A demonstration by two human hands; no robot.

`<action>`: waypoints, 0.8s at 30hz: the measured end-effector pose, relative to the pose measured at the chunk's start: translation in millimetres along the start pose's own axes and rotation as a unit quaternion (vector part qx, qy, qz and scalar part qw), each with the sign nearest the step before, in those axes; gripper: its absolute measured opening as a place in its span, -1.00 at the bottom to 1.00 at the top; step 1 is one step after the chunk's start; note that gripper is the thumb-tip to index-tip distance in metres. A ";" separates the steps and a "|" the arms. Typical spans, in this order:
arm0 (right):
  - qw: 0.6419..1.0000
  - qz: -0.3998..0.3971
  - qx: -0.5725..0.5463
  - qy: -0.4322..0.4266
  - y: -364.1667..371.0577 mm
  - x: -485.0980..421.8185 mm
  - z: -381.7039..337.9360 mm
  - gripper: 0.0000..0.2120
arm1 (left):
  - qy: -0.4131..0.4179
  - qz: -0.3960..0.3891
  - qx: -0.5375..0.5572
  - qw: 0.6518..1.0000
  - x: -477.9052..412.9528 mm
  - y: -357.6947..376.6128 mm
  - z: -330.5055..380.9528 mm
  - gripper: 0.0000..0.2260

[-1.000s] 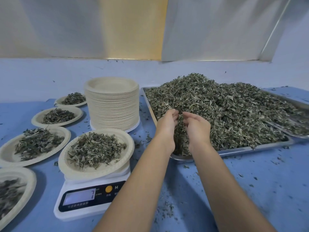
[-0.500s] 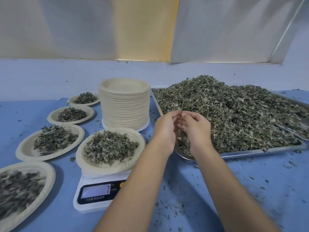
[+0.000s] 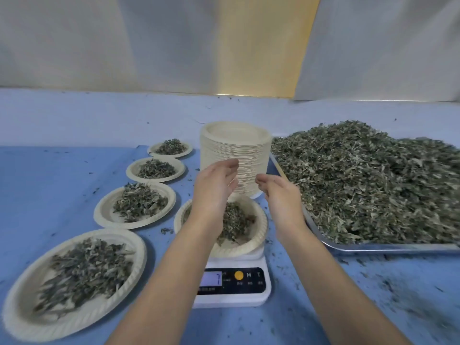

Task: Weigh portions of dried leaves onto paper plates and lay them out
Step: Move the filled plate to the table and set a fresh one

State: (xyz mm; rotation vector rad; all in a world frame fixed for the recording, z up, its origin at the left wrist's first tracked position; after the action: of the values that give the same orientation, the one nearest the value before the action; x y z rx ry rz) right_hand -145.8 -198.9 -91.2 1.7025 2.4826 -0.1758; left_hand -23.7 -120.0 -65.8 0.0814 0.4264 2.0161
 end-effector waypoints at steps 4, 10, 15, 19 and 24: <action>1.000 0.012 0.016 0.014 2.1 -0.3 6.3 -0.73 | 0.053 0.055 -0.104 0.992 3.0 -43.7 17.0 -0.72; 0.999 -0.011 0.029 0.023 7.9 1.3 13.8 -0.72 | 0.029 0.118 -0.232 0.965 -3.9 -82.2 11.0 -0.72; 0.999 -0.017 0.035 0.023 11.1 3.5 16.6 -0.70 | -0.001 0.133 -0.244 0.961 -5.4 -93.0 -0.3 -0.70; 0.999 -0.026 0.042 0.015 14.2 4.6 15.6 -0.69 | -0.036 0.098 -0.213 0.971 -6.2 -90.4 -10.9 -0.70; 0.998 -0.018 0.051 0.014 15.3 5.7 14.2 -0.69 | -0.051 0.097 -0.191 0.975 -6.7 -89.4 -17.3 -0.71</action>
State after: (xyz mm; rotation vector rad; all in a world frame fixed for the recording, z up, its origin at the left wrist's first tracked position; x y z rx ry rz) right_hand -133.0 -190.6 -106.5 1.7097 2.5673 -0.2885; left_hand 51.3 -93.8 -110.8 -0.0132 -0.0414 2.2396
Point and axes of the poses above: each hand's wrist, its own x-axis away from the middle knuckle, its own y-axis out of the palm, z = x × y, the point moved 7 cm from there along -x, towards the middle knuckle, and after that the axes turned 10 degrees about -z, right-handed, at the moved point
